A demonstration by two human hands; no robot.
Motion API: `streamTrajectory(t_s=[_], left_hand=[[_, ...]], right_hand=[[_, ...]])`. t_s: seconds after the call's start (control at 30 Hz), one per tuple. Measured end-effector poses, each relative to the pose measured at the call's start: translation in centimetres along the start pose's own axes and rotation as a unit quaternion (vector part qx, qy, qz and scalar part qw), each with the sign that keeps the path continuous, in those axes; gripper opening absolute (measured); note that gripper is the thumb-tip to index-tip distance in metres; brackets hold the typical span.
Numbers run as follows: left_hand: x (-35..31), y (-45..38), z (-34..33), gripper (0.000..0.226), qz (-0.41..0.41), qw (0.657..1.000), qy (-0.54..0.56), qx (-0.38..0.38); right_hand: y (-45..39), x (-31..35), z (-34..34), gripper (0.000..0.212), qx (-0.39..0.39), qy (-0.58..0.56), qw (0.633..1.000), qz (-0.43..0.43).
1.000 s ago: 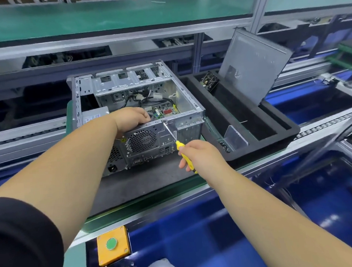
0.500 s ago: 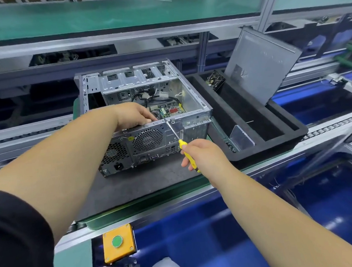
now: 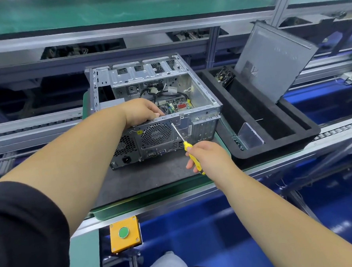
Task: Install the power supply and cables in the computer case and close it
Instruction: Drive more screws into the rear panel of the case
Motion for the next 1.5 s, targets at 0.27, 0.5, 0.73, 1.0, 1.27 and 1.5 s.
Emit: streamTrajectory(t_s=[0.27, 0.5, 0.73, 1.0, 1.27, 1.5], left_hand=[[0.03, 0.2, 0.05, 0.02, -0.011, 1.0, 0.012, -0.009], [0.29, 0.39, 0.1, 0.02, -0.01, 1.0, 0.018, -0.011], [0.48, 0.06, -0.17, 0.019, -0.008, 1.0, 0.026, -0.011], [0.23, -0.04, -0.27, 0.019, -0.014, 0.999, 0.032, -0.014], [0.29, 0.01, -0.25, 0.02, -0.014, 0.999, 0.028, -0.023], [0.35, -0.04, -0.26, 0.02, -0.021, 0.999, 0.038, -0.024]], right_hand=[[0.39, -0.12, -0.07, 0.024, -0.005, -0.002, 1.0, -0.011], [0.27, 0.06, -0.23, 0.024, -0.004, -0.004, 1.0, -0.014], [0.17, -0.01, -0.19, 0.024, -0.012, -0.017, 1.0, -0.018], [0.14, 0.19, -0.31, 0.025, -0.009, -0.018, 0.999, -0.028], [0.02, 0.47, -0.7, 0.025, -0.003, -0.008, 0.999, -0.034], [0.02, 0.78, -0.59, 0.027, -0.015, -0.027, 0.999, -0.025]])
Point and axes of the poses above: each hand's wrist, its own y-axis away from the middle knuckle, its own z-axis out of the back of the hand, x = y × z, the point moved 8 cm from there along -y, towards the middle knuckle, and after that the axes turned 2 degrees about -z, right-handed, at the moved point
